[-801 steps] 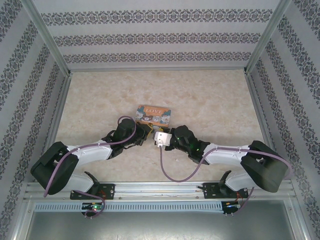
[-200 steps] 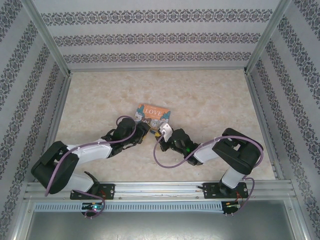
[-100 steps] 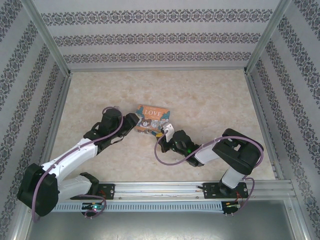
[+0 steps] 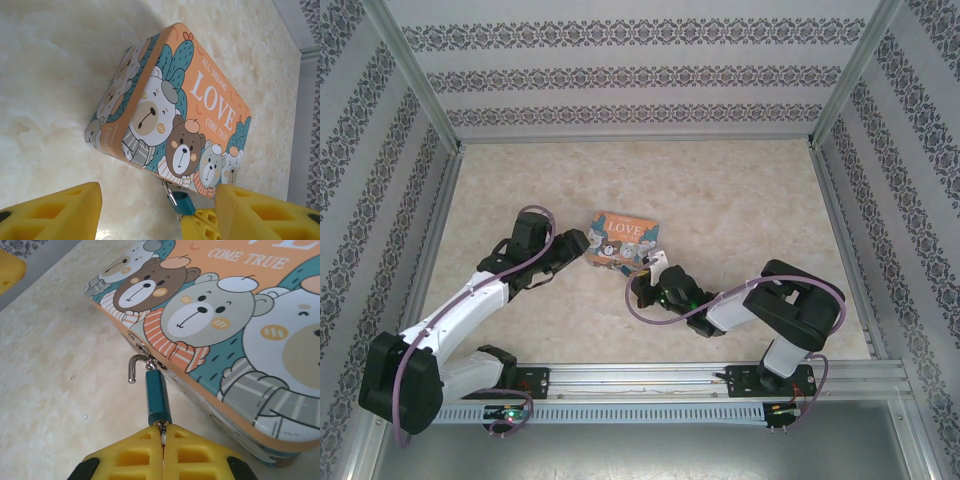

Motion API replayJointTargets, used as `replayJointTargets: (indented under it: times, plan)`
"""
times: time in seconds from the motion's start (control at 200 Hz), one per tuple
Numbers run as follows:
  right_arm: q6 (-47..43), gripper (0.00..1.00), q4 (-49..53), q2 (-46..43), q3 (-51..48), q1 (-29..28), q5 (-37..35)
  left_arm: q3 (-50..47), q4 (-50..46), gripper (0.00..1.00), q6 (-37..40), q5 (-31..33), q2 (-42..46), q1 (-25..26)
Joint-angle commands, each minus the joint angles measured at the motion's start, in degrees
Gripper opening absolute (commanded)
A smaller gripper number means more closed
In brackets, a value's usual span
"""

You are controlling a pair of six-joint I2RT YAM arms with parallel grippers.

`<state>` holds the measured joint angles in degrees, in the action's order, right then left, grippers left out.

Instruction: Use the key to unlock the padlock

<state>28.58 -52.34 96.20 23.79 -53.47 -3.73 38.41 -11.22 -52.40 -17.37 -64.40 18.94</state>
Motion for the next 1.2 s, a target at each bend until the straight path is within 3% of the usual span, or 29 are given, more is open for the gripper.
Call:
replayJointTargets:
  times: [0.0,0.59,1.194]
  plan:
    - [4.8,0.00,2.5,1.8,1.7,-1.5,-2.0,1.4,-2.1,0.61,3.9,-3.9,-1.1,-1.8]
    - [13.4,0.00,3.4,7.3,5.5,-5.4,-10.0,8.5,-7.8,0.63,16.4,-11.5,-6.4,-6.1]
    - [21.3,0.00,5.7,7.5,5.3,-6.8,-10.4,8.8,-6.4,0.64,19.0,-13.3,-8.7,-7.4]
